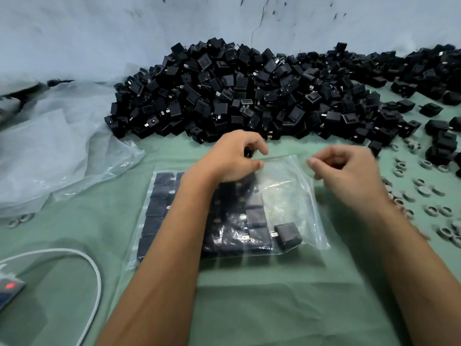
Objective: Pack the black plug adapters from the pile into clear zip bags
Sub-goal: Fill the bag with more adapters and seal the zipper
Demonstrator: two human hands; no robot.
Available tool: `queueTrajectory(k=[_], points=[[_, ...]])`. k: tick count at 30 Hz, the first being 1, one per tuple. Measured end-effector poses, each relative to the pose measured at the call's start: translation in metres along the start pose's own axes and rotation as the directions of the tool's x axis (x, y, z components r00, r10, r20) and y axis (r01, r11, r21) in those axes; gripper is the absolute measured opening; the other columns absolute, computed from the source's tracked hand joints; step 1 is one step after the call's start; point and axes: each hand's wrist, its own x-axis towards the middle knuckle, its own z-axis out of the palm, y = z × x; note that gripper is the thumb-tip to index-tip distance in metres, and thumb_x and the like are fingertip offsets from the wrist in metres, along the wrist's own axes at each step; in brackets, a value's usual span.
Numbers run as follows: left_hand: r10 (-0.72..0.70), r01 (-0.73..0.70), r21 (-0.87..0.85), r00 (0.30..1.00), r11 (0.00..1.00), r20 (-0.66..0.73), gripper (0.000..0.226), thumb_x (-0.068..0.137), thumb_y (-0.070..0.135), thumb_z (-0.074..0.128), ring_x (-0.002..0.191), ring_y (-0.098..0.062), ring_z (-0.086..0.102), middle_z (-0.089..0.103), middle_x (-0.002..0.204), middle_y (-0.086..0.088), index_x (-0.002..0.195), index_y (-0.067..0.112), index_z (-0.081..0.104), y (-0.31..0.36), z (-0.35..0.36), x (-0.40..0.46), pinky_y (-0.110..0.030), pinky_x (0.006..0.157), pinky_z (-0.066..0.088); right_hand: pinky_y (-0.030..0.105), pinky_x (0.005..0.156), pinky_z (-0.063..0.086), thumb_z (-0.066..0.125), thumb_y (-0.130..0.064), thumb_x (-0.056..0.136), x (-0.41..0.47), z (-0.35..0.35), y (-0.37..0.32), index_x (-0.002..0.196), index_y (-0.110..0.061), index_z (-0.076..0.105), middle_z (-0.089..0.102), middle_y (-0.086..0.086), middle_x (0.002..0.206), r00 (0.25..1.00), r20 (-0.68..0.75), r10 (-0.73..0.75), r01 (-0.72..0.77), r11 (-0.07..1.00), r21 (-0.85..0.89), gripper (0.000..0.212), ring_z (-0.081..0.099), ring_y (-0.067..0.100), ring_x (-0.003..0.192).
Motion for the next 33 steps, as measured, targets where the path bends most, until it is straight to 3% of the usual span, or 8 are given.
queueTrajectory(k=[2,4,8,11,16,21,26,33], points=[[-0.059,0.06,0.008,0.995,0.998,-0.081,0.015,0.09,0.019,0.078,0.114,-0.008,0.058,0.063,0.118,0.008,0.102,0.027,0.073,-0.01,-0.011,-0.004,-0.029,0.102,0.044,0.038,0.064,0.059,0.074,-0.022,0.094,0.006,0.0,-0.007,0.082,-0.02,0.074,0.07,-0.001,0.069,0.961,-0.239,-0.141,0.11,0.984,-0.139,0.013,0.069,0.022,0.066],[-0.14,0.138,-0.023,0.981,0.99,-0.136,0.013,0.091,0.018,0.076,0.116,-0.011,0.059,0.065,0.119,0.007,0.097,0.027,0.072,-0.021,-0.024,-0.01,-0.032,0.103,0.046,0.034,0.061,0.056,0.074,-0.026,0.093,0.015,0.005,-0.026,0.08,-0.022,0.073,0.069,-0.005,0.067,0.936,-0.244,-0.255,0.214,0.96,-0.181,0.014,0.067,0.018,0.063],[-0.318,0.33,0.01,0.918,0.944,-0.236,0.024,0.09,0.008,0.064,0.108,-0.019,0.063,0.068,0.113,0.001,0.088,0.032,0.07,-0.047,-0.05,-0.02,-0.033,0.092,0.053,0.029,0.064,0.056,0.077,-0.03,0.089,0.046,0.041,-0.071,0.08,-0.024,0.075,0.069,-0.01,0.064,0.949,0.14,-0.281,0.314,0.869,-0.383,0.011,0.066,0.009,0.061],[-0.444,0.428,-0.118,0.854,0.896,-0.272,0.028,0.088,0.003,0.06,0.097,-0.019,0.066,0.068,0.1,0.002,0.083,0.03,0.07,-0.067,-0.063,-0.032,-0.031,0.076,0.054,0.028,0.078,0.054,0.075,-0.03,0.09,0.065,0.087,-0.099,0.089,-0.024,0.077,0.073,-0.011,0.08,0.864,0.454,-0.22,0.439,0.769,-0.464,0.007,0.068,0.012,0.082],[-0.546,0.46,-0.298,0.745,0.836,-0.383,0.028,0.087,0.003,0.06,0.086,-0.016,0.068,0.072,0.092,0.001,0.079,0.027,0.071,-0.09,-0.075,-0.045,-0.025,0.062,0.048,0.047,0.104,0.036,0.059,-0.023,0.097,0.085,0.168,-0.111,0.137,-0.026,0.059,0.056,0.001,0.135,0.747,0.597,-0.292,0.664,0.37,-0.65,0.039,0.035,0.03,0.135],[-0.553,0.442,-0.336,0.718,0.831,-0.423,0.026,0.086,0.004,0.061,0.083,-0.014,0.067,0.072,0.084,0.004,0.079,0.026,0.072,-0.09,-0.077,-0.044,-0.026,0.066,0.051,0.055,0.114,0.03,0.06,-0.017,0.098,0.088,0.206,-0.113,0.135,-0.018,0.059,0.043,0.011,0.144,0.723,0.67,-0.168,0.689,0.119,-0.715,0.038,0.039,0.033,0.136],[-0.563,0.415,-0.399,0.725,0.817,-0.397,0.026,0.087,0.001,0.062,0.077,-0.015,0.063,0.069,0.079,0.001,0.082,0.024,0.073,-0.089,-0.075,-0.044,-0.028,0.066,0.051,0.037,0.073,0.043,0.061,0.001,0.094,0.084,0.21,-0.111,0.113,-0.008,0.065,0.04,0.01,0.125,0.66,0.729,-0.181,0.749,0.238,-0.619,0.021,0.046,0.026,0.089],[-0.567,0.391,-0.427,0.69,0.815,-0.449,0.025,0.088,0.003,0.062,0.075,-0.014,0.063,0.069,0.08,0.003,0.079,0.025,0.071,-0.083,-0.074,-0.044,-0.026,0.063,0.046,0.032,0.089,0.052,0.077,-0.037,0.091,0.087,0.171,-0.118,0.115,-0.012,0.071,0.061,0.005,0.116,0.784,0.537,-0.312,0.595,0.621,-0.509,0.035,0.062,0.024,0.102]])
